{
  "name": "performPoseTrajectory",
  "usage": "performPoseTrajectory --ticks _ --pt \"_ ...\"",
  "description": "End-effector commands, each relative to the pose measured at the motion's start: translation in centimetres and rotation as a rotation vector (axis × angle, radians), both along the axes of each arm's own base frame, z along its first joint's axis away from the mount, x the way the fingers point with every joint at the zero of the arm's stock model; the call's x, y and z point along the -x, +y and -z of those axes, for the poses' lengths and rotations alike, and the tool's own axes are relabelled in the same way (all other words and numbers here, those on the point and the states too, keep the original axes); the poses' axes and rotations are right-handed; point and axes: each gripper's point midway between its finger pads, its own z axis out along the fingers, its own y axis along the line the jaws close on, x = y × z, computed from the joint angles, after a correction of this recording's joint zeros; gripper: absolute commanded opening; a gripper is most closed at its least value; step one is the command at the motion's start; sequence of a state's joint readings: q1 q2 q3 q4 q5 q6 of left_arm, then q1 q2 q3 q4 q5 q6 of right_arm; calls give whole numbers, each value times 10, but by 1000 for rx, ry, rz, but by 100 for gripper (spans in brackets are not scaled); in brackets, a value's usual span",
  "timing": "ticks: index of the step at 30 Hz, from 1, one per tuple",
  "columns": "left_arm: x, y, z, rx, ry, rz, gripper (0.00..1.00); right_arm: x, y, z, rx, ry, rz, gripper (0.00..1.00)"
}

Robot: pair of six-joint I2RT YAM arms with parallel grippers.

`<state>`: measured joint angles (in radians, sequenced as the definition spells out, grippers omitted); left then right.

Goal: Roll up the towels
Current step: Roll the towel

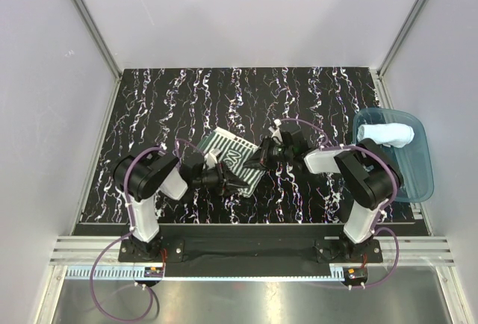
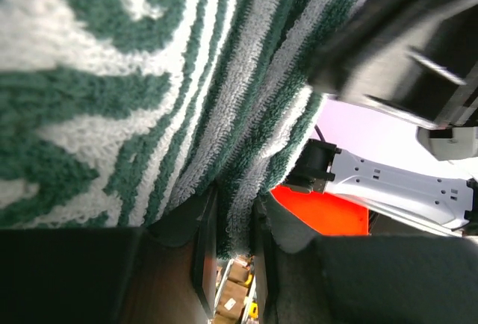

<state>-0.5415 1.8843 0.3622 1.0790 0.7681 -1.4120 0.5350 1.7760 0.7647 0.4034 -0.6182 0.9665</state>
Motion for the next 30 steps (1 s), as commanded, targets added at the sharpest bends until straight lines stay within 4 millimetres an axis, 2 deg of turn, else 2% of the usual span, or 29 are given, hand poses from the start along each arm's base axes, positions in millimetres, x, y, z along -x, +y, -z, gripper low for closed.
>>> performPoseTrajectory --ticks 1,3,4,7,8,10,11,12,13,14,16,17,18,19,21,22,23,25,26,28,29,30 --pt "-5 7 -2 -18 -4 -22 20 -12 6 6 -17 -45 11 16" --pt "-5 11 1 -40 17 -30 22 -15 8 10 -20 -49 13 15" --pt "-6 13 3 -52 10 -33 23 -15 7 19 -11 -37 16 15" --pt "-5 18 10 -103 21 -33 36 -17 9 28 -18 -27 20 14" --pt "-5 19 10 -121 29 -36 46 -17 10 29 -22 -24 20 13" --pt "-7 20 8 -141 -16 -23 53 -18 12 34 -28 -23 20 13" --pt "-5 25 10 -190 -8 -25 61 -19 12 34 -29 -25 21 13" --pt "-5 27 12 -233 -20 -19 64 -19 11 36 -26 -22 21 13" --pt "-21 29 9 -305 -125 -19 66 -19 12 36 -27 -22 17 13" --pt "-9 39 12 -399 -93 6 68 -19 12 38 -24 -20 17 12" --pt "-17 54 9 -563 -175 13 72 -18 12 40 -22 -17 15 12" --pt "-23 56 -5 -595 -237 6 73 -18 11 41 -20 -15 14 12" --pt "-21 56 -11 -639 -275 21 79 -18 11 42 -19 -14 15 12" --pt "-29 66 -22 -736 -340 12 80 -17 11 43 -18 -10 15 11" --pt "-29 68 -32 -827 -423 44 86 -17 10 46 -9 -4 17 11" --pt "-32 77 -36 -900 -443 30 87 -17 10 47 -7 -3 16 10" --pt "-33 69 -49 -907 -498 39 87 -17 10 48 -7 0 15 10" --pt "-38 70 -61 -963 -585 42 88 -16 10 50 -4 5 14 10" --pt "-33 56 -72 -954 -654 69 88 -16 10 50 -4 5 14 10" --pt "-33 50 -81 -1007 -761 84 88 -15 11 51 -5 8 10 9" --pt "-25 38 -86 -1003 -817 121 88 -15 10 51 -3 9 11 10" --pt "-22 33 -87 -1019 -863 147 88 -16 10 51 0 5 12 9"
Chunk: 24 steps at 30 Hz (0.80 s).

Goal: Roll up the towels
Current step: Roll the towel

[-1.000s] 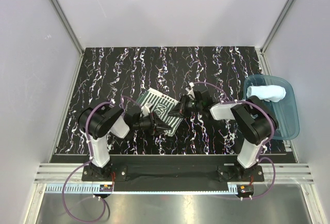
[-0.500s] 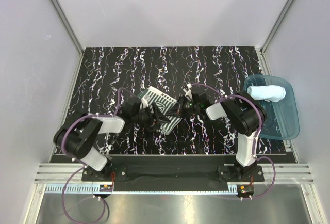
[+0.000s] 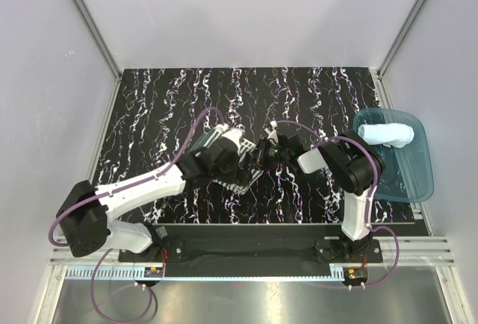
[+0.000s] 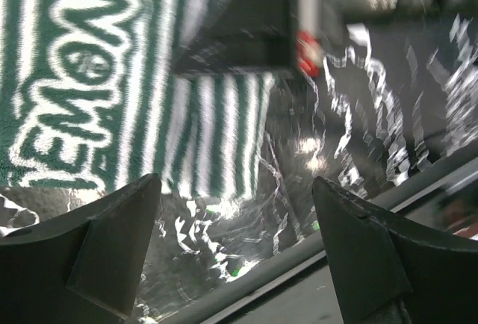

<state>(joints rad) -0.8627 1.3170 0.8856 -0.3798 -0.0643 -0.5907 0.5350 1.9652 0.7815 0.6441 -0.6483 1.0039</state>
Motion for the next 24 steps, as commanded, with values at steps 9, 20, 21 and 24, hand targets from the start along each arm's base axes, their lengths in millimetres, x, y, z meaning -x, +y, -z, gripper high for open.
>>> performPoseTrajectory --ticks 9,20,21,24 --pt "11 -30 11 -293 -281 165 88 0 -3 26 66 35 11 9" --pt "5 -35 41 -433 -309 168 89 3 -1 28 71 37 2 8" --pt "4 -32 44 -455 -310 163 89 3 -1 28 71 37 2 8" --pt "6 -24 62 -499 -287 163 89 4 0 28 70 39 -2 8"
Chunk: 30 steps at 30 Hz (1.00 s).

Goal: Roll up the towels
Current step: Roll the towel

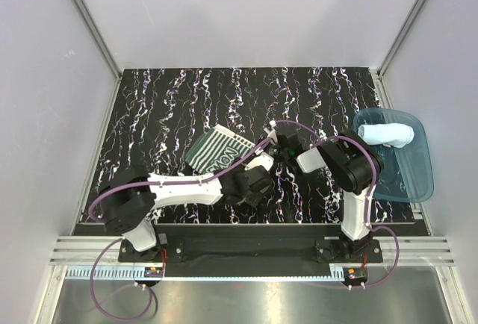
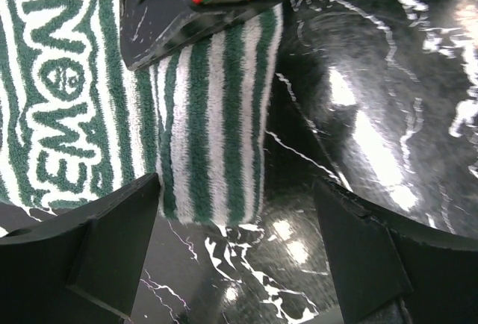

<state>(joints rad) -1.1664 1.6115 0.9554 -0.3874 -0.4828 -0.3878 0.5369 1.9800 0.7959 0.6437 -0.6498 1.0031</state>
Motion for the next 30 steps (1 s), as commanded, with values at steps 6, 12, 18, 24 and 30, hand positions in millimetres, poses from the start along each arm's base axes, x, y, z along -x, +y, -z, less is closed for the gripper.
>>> performPoseTrajectory --ticks 6,12,18,24,30 --pt "-8 7 27 -54 -31 -48 89 7 -4 30 76 49 1 8" --pt "-11 4 33 -71 -26 -37 77 9 -4 33 80 58 -3 7" --pt "-16 11 37 -41 7 -54 14 11 -4 31 83 57 -7 7" --pt "-15 12 32 69 74 -58 0 9 -5 16 91 30 -18 8" --pt "-3 16 44 250 231 -87 0 -1 -13 -10 202 -29 -12 55"
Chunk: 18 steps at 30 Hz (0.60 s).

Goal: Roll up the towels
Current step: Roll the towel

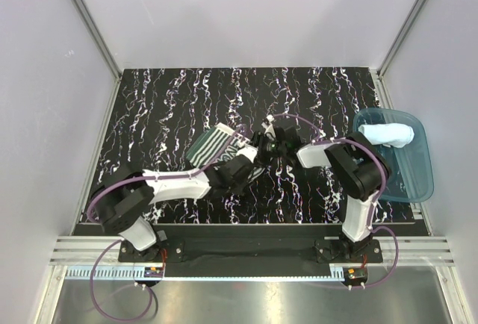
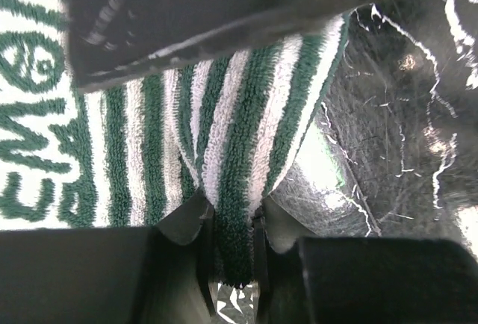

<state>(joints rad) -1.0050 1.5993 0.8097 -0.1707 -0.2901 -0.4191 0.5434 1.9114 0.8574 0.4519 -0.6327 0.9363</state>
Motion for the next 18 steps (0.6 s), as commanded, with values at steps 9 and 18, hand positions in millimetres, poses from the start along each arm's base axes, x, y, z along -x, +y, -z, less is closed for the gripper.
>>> performPoseTrajectory --ticks 9,18 --pt "29 -3 19 297 250 -5 0 -31 -83 -29 505 -49 178 63" --pt "25 -14 2 494 401 -42 0 -28 -129 -103 587 -218 322 72"
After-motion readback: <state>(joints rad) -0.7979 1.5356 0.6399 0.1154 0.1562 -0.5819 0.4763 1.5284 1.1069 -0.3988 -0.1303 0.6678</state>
